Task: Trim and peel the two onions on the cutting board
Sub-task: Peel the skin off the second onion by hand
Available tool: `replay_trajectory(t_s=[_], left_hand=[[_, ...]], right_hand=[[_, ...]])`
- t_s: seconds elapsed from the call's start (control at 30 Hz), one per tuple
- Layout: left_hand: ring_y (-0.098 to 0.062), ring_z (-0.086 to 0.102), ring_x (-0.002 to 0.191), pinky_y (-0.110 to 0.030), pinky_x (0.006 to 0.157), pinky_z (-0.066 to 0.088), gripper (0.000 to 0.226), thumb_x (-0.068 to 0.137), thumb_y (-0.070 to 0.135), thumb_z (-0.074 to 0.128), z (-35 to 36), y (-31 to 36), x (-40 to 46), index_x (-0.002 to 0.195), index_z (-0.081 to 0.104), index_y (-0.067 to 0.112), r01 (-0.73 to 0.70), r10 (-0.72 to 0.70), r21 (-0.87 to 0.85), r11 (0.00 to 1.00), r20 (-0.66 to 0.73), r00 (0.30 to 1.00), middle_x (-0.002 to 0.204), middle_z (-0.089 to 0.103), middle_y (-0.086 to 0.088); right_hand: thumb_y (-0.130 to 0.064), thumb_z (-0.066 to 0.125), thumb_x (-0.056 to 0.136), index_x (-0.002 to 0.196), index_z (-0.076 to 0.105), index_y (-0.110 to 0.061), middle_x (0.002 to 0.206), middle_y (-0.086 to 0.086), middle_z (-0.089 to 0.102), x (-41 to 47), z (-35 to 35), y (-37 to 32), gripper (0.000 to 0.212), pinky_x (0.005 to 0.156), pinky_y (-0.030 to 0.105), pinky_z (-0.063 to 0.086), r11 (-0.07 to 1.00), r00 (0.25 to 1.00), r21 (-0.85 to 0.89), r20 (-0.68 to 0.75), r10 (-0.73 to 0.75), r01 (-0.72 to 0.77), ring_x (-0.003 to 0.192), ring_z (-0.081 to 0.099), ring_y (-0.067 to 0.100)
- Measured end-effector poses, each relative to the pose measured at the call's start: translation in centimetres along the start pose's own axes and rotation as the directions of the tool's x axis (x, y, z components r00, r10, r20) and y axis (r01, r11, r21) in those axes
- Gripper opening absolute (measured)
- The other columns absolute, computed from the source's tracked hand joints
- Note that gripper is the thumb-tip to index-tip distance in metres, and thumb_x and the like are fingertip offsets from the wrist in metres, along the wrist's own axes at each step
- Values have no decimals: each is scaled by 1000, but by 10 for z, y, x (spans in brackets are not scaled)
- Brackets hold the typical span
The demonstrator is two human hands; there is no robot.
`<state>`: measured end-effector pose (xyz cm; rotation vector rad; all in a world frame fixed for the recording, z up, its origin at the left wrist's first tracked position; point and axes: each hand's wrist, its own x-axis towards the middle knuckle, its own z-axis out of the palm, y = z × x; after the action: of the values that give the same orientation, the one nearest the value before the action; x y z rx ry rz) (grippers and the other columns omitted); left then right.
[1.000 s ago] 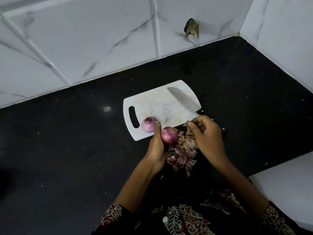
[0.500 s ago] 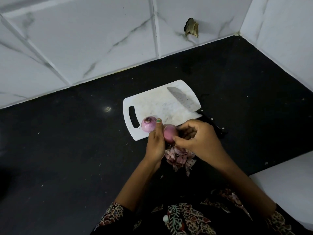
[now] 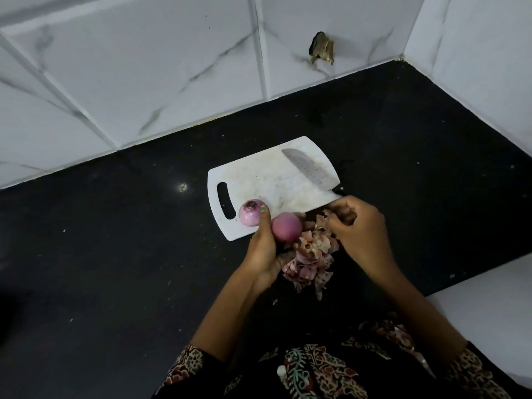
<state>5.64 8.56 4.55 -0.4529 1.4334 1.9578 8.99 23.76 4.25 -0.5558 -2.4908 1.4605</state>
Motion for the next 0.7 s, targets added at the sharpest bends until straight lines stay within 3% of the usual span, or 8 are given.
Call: replay_trajectory(t_s=[0.13, 0.27, 0.4, 0.53, 0.7], left_hand=[[-10, 56, 45, -16, 40, 36, 59, 96, 61, 24, -1, 3, 1, 102, 57, 13, 77, -68, -132, 988, 72, 995, 77, 70, -6], [-8, 52, 46, -18, 44, 37, 63, 91, 60, 40, -3, 2, 2, 86, 65, 4, 141, -121, -158, 977, 129, 984, 74, 68, -6], [-8, 54, 45, -20, 45, 46, 64, 92, 60, 37, -1, 4, 3, 83, 66, 4, 149, -129, -163, 975, 125, 984, 67, 68, -4], [-12, 68, 65, -23, 62, 54, 68, 95, 61, 27, 2, 4, 3, 85, 74, 12, 108, -104, -29, 994, 116, 988, 80, 74, -6], [-6, 70, 73, -23, 67, 52, 60, 98, 54, 24, 6, 5, 2, 91, 71, 17, 48, -59, 124, 991, 84, 995, 87, 75, -1]], right_hand=[[-11, 59, 89, 95, 62, -13, 74, -4, 62, -2, 3, 1, 7, 67, 34, 51, 993, 997, -98, 17, -69, 70, 71, 62, 13], [-9, 50, 95, 100, 64, -8, 92, -1, 56, -1, 5, -3, 15, 74, 22, 43, 979, 986, -116, 28, -167, 169, 87, 58, 15], [-9, 64, 88, 98, 67, -9, 95, 0, 61, -3, 2, -14, 11, 73, 15, 48, 970, 967, 69, 84, -240, 234, 85, 61, 6], [-17, 77, 77, 105, 69, -11, 98, -4, 64, -7, 5, -22, 29, 80, 19, 51, 954, 928, 107, 224, -298, 281, 90, 63, 5], [-18, 79, 71, 97, 70, -11, 91, -3, 67, -9, 10, -25, 28, 72, 25, 54, 949, 929, 62, 193, -316, 310, 82, 65, 7]])
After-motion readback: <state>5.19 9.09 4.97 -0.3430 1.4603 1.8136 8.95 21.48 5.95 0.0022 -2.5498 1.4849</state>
